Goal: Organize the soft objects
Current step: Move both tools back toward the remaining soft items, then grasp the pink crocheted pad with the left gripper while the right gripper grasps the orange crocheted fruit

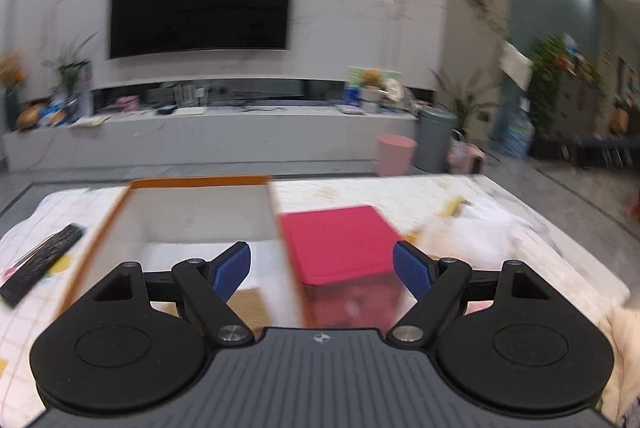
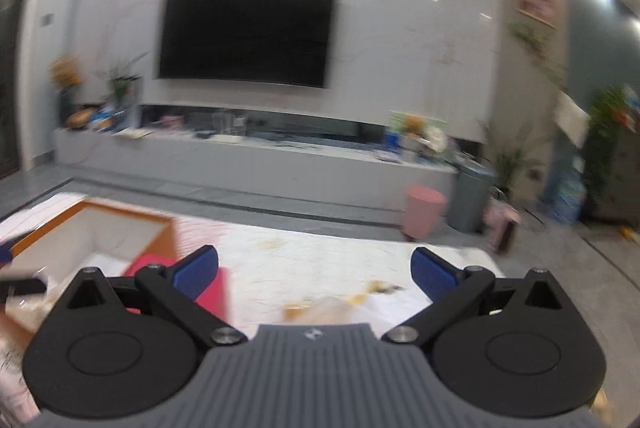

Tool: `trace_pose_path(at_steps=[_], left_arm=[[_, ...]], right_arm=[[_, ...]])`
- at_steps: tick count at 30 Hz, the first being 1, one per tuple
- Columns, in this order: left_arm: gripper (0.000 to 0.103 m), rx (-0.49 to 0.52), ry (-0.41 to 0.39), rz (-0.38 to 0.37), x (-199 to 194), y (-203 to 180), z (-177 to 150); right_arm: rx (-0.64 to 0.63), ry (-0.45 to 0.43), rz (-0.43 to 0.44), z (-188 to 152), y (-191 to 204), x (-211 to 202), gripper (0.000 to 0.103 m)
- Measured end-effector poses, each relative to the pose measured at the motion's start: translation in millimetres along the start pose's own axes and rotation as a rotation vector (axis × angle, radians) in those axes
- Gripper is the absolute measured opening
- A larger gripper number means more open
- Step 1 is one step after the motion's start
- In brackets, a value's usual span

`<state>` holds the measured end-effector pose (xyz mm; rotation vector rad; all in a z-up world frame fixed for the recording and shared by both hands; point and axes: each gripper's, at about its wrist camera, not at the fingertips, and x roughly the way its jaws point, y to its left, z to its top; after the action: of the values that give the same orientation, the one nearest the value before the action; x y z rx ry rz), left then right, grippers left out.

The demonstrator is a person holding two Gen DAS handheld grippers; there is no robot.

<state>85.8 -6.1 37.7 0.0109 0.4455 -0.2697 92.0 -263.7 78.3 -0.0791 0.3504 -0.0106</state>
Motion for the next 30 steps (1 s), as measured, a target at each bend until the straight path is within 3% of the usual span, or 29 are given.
trace_pose_path(at_steps=[4,8,14,21,23,30], left_arm=[[0.096,0.178,0.014,-0.088,27,-52,-12],[0.096,0.265,0.05,-0.131,58,-95,-25],[0.096,0.264,0.127,-0.225,99,-134,-51],[0.096,0.246,0.153,-0.303,132,-161,-77],[0.096,0.223,0.185,-0.3,142,-166,-79],[0.097,0.172,0.207,-0.223,165,-176,-87]], right_arm=[[0.108,0.048,-0.121,-11,-51,1,0.1],[0.21,0.13,-0.179,-31,-98,15,0.1],[0.4,0.256,-0.195,-60,-133,47,0.1],[0.379,0.389,-0.19,-77,-118,84,0.1],[0.37,0.402,-0.153,-81,-114,94,0.1],[0.435,0.509,-0.146,-95,-118,130,0.1]])
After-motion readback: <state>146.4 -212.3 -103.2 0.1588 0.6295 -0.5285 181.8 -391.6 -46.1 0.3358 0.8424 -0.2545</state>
